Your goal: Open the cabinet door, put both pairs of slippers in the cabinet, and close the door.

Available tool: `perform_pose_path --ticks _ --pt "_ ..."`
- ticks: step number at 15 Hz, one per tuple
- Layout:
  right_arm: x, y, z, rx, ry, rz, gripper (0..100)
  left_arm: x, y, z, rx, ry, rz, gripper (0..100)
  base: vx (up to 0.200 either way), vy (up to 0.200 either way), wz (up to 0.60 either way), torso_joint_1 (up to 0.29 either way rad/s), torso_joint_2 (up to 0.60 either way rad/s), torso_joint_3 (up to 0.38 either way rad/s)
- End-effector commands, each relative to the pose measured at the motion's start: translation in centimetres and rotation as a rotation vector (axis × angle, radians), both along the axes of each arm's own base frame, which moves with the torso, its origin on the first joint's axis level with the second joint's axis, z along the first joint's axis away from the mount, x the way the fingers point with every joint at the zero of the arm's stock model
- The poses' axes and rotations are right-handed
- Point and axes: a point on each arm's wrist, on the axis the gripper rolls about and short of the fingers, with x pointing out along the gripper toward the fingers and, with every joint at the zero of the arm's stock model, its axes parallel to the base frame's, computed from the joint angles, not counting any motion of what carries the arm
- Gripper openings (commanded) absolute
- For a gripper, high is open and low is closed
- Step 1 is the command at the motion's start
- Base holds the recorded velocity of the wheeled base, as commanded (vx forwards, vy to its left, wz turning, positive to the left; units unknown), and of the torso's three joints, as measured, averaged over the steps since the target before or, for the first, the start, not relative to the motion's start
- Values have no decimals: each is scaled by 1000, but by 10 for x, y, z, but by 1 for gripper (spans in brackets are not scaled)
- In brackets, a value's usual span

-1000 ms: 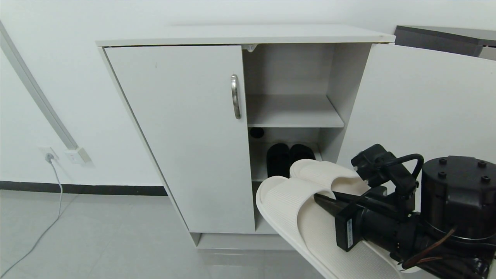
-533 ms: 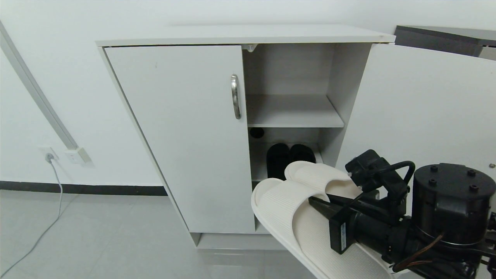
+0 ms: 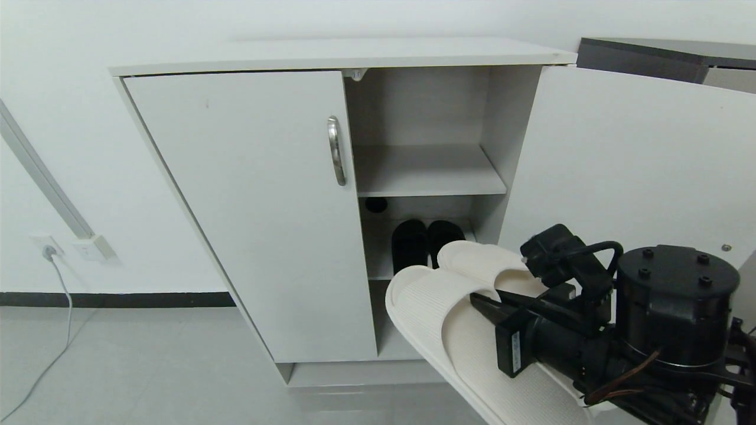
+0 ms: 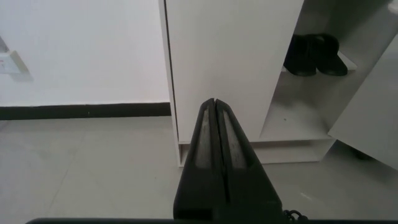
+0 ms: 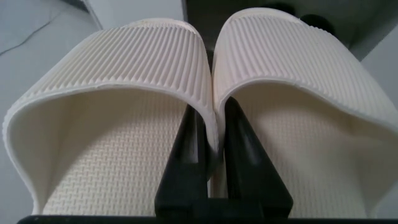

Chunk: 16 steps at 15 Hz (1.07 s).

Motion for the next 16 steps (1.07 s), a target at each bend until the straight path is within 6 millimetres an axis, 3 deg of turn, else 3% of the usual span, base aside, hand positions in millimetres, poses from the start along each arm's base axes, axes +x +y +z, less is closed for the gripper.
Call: perform_pose_path --ticks 1,3,5,9,16 --pt "20 34 0 -9 -31 -197 0 0 0 0 0 1 2 0 0 0 0 0 0 0" --pt "27 62 6 3 -72 -310 0 0 0 0 2 1 2 0 0 0 0 0 0 0" --pt "33 72 19 -15 -74 -355 0 0 0 0 2 1 1 0 0 0 0 0 0 0" --pt "46 91 67 46 -71 -458 0 0 0 0 3 1 1 0 0 0 0 0 0 0" --pt "61 90 64 21 -60 -492 0 0 0 0 3 -1 1 0 0 0 0 0 0 0"
